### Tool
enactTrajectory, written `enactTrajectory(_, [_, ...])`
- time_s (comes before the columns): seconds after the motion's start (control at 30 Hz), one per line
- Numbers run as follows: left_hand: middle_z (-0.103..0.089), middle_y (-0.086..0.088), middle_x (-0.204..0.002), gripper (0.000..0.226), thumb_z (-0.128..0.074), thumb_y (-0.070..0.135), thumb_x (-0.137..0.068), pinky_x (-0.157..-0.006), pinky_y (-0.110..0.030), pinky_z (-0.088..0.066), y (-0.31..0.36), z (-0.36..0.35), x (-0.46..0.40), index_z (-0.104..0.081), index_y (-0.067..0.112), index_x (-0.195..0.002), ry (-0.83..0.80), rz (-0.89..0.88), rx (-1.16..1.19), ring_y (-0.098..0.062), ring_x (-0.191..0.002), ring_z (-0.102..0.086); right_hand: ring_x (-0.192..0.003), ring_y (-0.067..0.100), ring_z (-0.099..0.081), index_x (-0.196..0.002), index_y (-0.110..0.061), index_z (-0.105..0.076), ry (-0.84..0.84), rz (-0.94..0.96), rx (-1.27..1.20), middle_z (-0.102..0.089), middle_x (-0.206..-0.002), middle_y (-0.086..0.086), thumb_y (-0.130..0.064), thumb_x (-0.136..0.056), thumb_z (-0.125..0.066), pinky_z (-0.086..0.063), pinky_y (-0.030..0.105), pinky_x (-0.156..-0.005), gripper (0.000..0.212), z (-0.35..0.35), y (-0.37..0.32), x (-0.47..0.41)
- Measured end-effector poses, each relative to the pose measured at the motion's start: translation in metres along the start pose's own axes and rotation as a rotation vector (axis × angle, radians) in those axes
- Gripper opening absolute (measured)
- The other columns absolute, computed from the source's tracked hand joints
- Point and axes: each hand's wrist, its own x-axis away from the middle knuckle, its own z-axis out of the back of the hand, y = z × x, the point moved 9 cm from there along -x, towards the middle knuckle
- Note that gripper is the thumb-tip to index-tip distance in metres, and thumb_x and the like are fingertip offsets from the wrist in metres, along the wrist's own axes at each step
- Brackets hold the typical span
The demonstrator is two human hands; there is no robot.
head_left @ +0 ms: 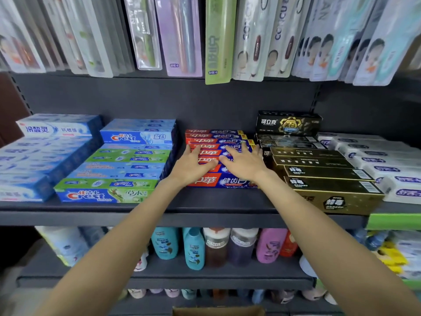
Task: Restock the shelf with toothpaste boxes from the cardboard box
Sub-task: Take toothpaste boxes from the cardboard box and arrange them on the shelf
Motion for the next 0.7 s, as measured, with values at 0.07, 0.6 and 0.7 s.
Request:
enactTrajectory(0.07, [-0.015, -0.007, -0.156, 0.073, -0.047, 0.055, -0.09, -0.102, -0.034, -0.036, 0.001, 0.001, -0.001, -0.023, 0.019, -0.148, -0.022, -0.006, -0.065, -0.027, -0.133, -0.039, -0.142, 0.046, 0.006, -0.15, -0.034, -0.016, -0.006, 0.019, -0.022, 0.0, -0.158, 0.015, -0.063, -0.094, -0.022, 0.002, 0.053, -0.115, 0.063, -0.001, -0.004, 0.0])
enactTrajectory(0.6, [-0.008, -0.012, -0.158, 0.078, -0.035, 0.067, -0.088, -0.112, -0.048, -0.022, -0.007, 0.006, -0.087, -0.014, 0.025, -0.15, -0.062, 0.086, -0.311, -0.037, -0.142, -0.014, -0.145, 0.037, -0.006, -0.149, -0.035, -0.015, 0.058, -0.031, -0.054, -0.005, -0.159, 0.006, -0.057, -0.096, -0.024, -0.012, 0.045, -0.118, 0.058, 0.01, 0.015, -0.082])
enactTrajectory(0.7, [0.004, -0.01, -0.159, 0.08, -0.034, 0.069, -0.087, -0.114, -0.048, -0.015, -0.018, -0.009, -0.097, -0.008, 0.028, -0.151, -0.164, 0.107, -0.263, -0.036, -0.144, -0.002, -0.144, 0.037, -0.007, -0.15, -0.036, -0.012, 0.018, -0.073, -0.066, -0.003, -0.159, 0.006, -0.063, -0.094, -0.021, -0.011, 0.042, -0.117, 0.062, 0.003, 0.019, -0.089])
